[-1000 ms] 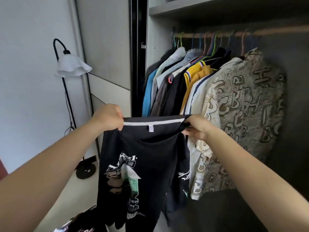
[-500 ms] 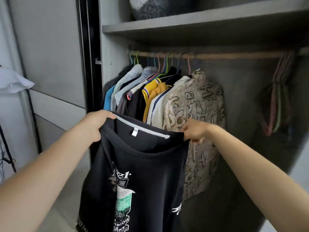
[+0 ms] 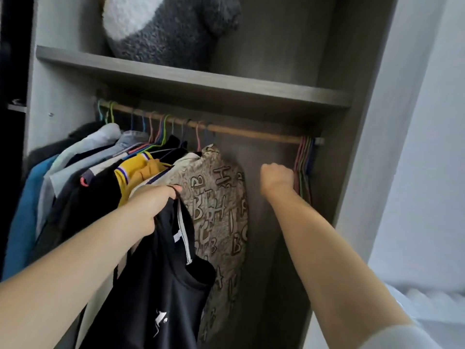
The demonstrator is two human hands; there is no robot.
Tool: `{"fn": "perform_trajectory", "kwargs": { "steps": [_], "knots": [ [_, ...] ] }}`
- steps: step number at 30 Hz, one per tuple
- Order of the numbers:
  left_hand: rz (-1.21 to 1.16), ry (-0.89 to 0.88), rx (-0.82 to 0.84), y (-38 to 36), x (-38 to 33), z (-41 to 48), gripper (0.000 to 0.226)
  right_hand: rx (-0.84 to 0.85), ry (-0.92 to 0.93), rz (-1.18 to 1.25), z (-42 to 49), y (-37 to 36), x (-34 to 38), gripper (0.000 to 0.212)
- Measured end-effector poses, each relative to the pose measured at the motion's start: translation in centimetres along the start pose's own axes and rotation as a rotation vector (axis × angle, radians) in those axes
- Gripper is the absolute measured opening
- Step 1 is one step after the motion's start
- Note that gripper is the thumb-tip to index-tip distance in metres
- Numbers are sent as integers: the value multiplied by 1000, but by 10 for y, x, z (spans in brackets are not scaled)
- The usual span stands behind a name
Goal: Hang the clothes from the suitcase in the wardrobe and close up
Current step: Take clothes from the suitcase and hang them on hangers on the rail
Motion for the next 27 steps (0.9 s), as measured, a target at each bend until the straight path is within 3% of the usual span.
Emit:
{"fn": "perform_trajectory", "kwargs": {
  "steps": [4, 5, 6, 14, 16, 22, 27],
  "knots": [
    [-23, 10, -27, 2, -1, 4, 20, 53, -133, -266, 19, -17, -18, 36],
    [-26, 1, -36, 7, -1, 8, 30, 62, -151, -295, 23, -22, -21, 37],
    [-31, 2, -37, 12, -2, 13, 37, 67, -152, -312, 27, -25, -21, 37],
    [14, 22, -46, 36, -8, 24, 17, 62, -184, -249, 44, -15, -29, 34],
    [42, 22, -61, 37, -5, 27, 24, 43, -228, -117, 49, -9, -32, 33],
    [169, -66, -130, 50, -4, 27, 28, -59, -400, 663, 59, -2, -22, 28],
    [245, -89, -210, 69, -6, 16, 26, -173, -442, 945, 50, -12, -3, 30]
  ]
}}
Point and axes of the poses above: each hand's wrist, its own z-axis towards the middle knuckle, its own y-axis out of the back of the hand, x = y × z, the point moved 3 cm from there along z, towards the middle knuckle, and after that the axes turned 2 degrees about x, right-handed, at the moved point
